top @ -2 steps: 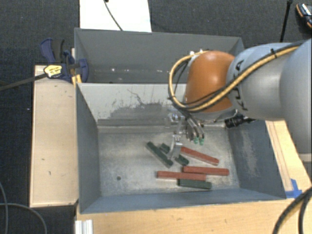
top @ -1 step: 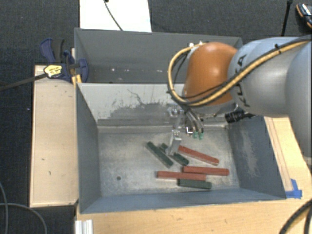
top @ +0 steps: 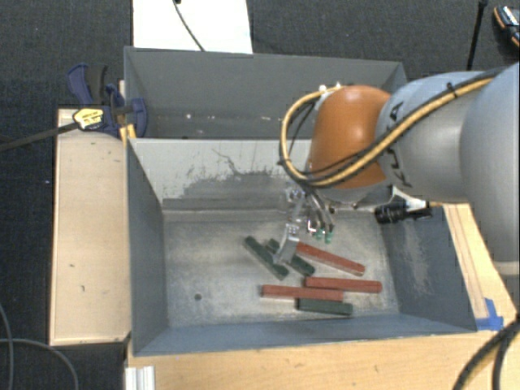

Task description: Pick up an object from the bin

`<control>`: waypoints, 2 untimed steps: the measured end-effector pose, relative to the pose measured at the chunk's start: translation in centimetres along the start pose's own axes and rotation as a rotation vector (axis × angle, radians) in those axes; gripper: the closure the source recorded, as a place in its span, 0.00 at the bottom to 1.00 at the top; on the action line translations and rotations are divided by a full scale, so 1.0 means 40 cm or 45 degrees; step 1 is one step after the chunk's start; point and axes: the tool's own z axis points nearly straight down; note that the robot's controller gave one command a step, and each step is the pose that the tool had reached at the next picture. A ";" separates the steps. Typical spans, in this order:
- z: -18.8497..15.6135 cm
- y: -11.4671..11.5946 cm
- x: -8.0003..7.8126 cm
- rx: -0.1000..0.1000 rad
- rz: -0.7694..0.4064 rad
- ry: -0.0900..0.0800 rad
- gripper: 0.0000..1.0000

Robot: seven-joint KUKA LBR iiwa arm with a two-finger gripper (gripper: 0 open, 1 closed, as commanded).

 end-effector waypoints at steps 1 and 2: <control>0.147 -0.015 0.010 -0.001 0.248 -0.001 0.00; 0.167 0.005 0.001 -0.002 0.404 -0.003 1.00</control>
Offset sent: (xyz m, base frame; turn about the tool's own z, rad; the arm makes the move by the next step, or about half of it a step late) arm -0.0001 0.0033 -0.0646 0.3461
